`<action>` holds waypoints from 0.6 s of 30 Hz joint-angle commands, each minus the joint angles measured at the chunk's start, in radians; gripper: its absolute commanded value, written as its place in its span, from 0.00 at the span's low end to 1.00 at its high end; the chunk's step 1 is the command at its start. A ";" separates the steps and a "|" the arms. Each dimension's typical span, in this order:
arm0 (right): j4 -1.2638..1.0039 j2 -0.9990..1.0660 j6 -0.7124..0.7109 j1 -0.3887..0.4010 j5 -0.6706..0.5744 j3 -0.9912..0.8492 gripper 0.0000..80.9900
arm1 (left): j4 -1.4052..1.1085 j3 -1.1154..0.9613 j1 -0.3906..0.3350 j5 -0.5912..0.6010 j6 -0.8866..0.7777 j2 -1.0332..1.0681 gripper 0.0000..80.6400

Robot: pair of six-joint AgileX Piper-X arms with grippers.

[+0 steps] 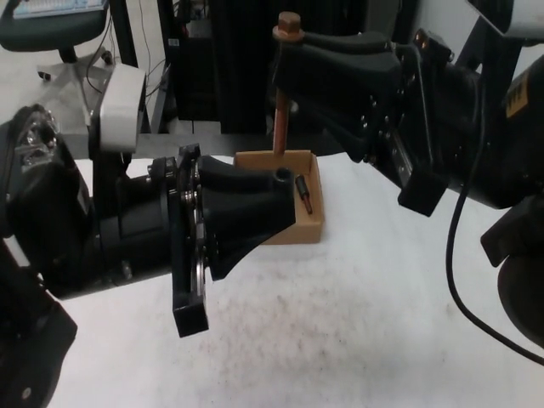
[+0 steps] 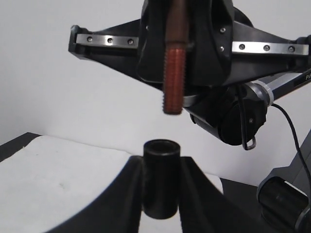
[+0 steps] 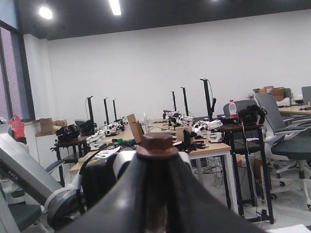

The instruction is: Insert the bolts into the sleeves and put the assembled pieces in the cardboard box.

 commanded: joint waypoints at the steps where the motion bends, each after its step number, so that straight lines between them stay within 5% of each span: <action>1: -0.004 0.004 -0.002 0.003 -0.022 -0.001 0.01 | -0.025 -0.003 0.002 -0.010 -0.021 -0.003 0.00; 18: -0.004 0.004 -0.002 0.001 -0.048 -0.001 0.01 | -0.043 -0.003 0.002 -0.017 -0.043 -0.003 0.00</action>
